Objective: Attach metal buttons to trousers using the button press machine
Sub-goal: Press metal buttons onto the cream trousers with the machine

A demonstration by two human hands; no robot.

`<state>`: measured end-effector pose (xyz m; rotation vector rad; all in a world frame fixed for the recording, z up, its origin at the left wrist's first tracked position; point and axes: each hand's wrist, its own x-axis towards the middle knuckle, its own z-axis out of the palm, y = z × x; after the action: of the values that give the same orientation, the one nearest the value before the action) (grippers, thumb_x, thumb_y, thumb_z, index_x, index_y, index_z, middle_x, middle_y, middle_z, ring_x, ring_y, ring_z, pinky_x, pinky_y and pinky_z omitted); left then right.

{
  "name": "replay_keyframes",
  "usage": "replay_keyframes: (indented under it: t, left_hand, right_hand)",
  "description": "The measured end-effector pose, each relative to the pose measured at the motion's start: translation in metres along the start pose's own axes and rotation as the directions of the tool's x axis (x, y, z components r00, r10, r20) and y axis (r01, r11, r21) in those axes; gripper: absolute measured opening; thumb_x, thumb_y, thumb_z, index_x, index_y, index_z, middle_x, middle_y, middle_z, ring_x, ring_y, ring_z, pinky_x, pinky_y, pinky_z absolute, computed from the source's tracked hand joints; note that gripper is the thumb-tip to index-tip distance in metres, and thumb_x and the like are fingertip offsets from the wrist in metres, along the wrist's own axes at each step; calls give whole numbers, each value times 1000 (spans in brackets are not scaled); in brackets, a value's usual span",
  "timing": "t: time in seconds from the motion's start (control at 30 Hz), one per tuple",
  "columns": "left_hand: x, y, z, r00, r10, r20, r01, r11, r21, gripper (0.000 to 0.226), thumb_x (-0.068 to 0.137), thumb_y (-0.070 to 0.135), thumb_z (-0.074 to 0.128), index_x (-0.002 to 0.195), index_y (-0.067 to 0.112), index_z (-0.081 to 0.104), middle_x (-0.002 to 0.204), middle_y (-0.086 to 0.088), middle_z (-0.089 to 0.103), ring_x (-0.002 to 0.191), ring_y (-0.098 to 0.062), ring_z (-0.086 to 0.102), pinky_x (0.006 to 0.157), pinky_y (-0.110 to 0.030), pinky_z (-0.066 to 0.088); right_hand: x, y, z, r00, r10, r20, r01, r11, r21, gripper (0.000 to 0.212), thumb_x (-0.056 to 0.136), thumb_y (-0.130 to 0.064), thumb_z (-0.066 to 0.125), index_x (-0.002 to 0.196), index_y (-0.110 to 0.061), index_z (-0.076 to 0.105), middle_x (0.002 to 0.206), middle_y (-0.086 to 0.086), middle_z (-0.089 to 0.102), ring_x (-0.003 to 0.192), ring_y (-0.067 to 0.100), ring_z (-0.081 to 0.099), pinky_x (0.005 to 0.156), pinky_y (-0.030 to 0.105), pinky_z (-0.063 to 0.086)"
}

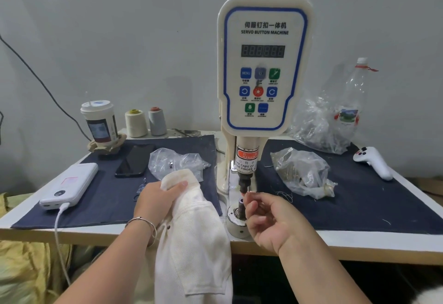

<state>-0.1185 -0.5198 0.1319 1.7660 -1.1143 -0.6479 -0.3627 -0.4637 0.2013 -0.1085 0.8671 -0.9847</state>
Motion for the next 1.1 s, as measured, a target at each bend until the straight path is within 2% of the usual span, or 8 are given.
replay_keyframes:
  t: [0.2,0.33,0.47,0.53,0.63,0.7,0.83,1.1]
  left_hand:
    - [-4,3,-6,999,-16,31,17,999,-41,32,79,46,77,74,15,73,60,8,68,64,-17,60,57,-28,42]
    - [4,2,-32,996,9,85,-27,976,215,43,79,47,75,66,8,63,66,-4,64,62,-18,55,59,-31,39]
    - [6,-12,-61,996,19,93,-57,904,424,41,79,51,72,67,12,62,65,3,64,63,-14,58,53,-29,38]
    - [3,-21,-65,992,19,126,-74,893,444,42,78,49,73,60,15,57,57,5,58,57,-12,53,51,-28,35]
    - [4,-25,-66,990,41,135,-93,908,408,39,76,45,74,63,10,61,57,2,59,57,-13,51,53,-29,34]
    - [5,-25,-65,989,50,138,-100,917,387,37,75,44,74,70,8,66,65,-4,66,60,-14,53,56,-29,36]
    - [6,-31,-64,987,58,148,-103,944,313,29,74,44,74,61,19,65,58,2,64,57,-14,55,56,-29,38]
    - [9,-34,-63,987,89,132,-129,935,331,35,76,46,72,59,18,58,53,8,56,55,-10,49,55,-28,36]
  right_hand:
    - [-11,5,5,999,-38,38,36,998,51,28,70,1,59,96,9,61,61,9,58,35,9,48,29,13,28]
    - [-18,14,1,993,-112,22,111,993,31,29,82,-11,56,104,7,64,63,8,58,39,10,45,30,16,29]
    - [-16,52,9,939,-342,-44,322,915,-244,11,80,-6,65,87,-1,70,55,8,60,35,12,43,31,18,28]
    - [-3,72,30,865,-490,109,479,738,-475,12,84,-1,63,84,-8,72,57,8,63,39,14,49,34,20,34]
    - [46,78,78,687,-595,417,637,217,-740,16,88,-7,59,86,-18,71,70,-3,67,59,14,61,52,22,47]
    - [91,70,110,629,-574,524,569,-120,-814,22,90,-10,52,96,-21,70,92,-5,65,84,18,63,70,28,49]
    - [170,58,150,721,-455,522,190,-594,-781,32,93,-11,49,117,-25,65,129,6,42,122,27,41,80,35,40]
    - [225,53,166,744,-473,471,33,-679,-734,37,90,-14,56,126,-20,62,132,6,45,123,28,43,94,38,42]
